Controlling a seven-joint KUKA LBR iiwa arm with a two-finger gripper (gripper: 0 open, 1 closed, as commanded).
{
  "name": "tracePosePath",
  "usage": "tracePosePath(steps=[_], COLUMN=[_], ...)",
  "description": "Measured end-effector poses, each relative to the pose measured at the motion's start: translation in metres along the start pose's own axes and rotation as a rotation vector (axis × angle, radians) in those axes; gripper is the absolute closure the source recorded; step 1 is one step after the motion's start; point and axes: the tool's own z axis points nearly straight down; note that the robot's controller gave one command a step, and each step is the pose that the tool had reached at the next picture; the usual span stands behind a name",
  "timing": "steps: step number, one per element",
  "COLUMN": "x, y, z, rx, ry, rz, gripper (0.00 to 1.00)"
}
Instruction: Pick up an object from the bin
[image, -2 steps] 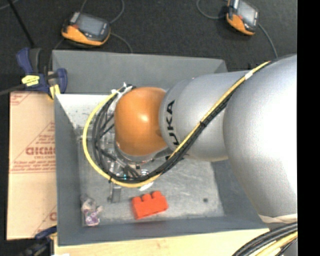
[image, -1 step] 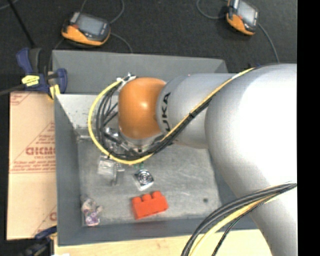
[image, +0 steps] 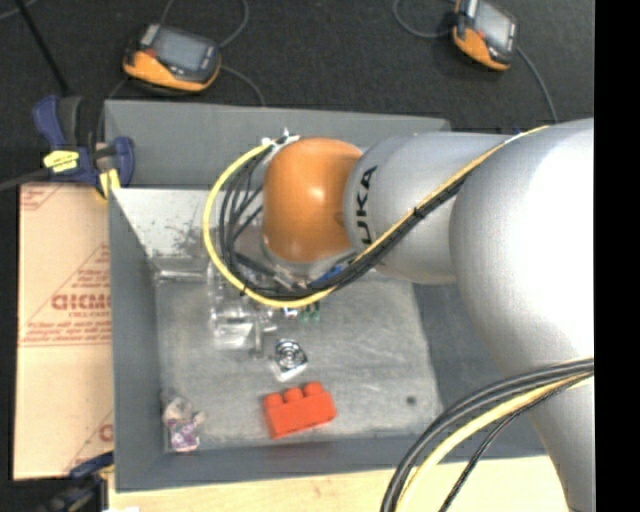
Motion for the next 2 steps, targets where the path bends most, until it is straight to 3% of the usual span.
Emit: tracePosePath(steps=[1,2], x=[0.000,-0.016], y=[-0.018,-0.048], z=[0.000,0.024], rx=[-0.001,-0.001], ry=[0.001,-0.003], rz=[-0.039,-0.008], gripper=[0.00,0.00])
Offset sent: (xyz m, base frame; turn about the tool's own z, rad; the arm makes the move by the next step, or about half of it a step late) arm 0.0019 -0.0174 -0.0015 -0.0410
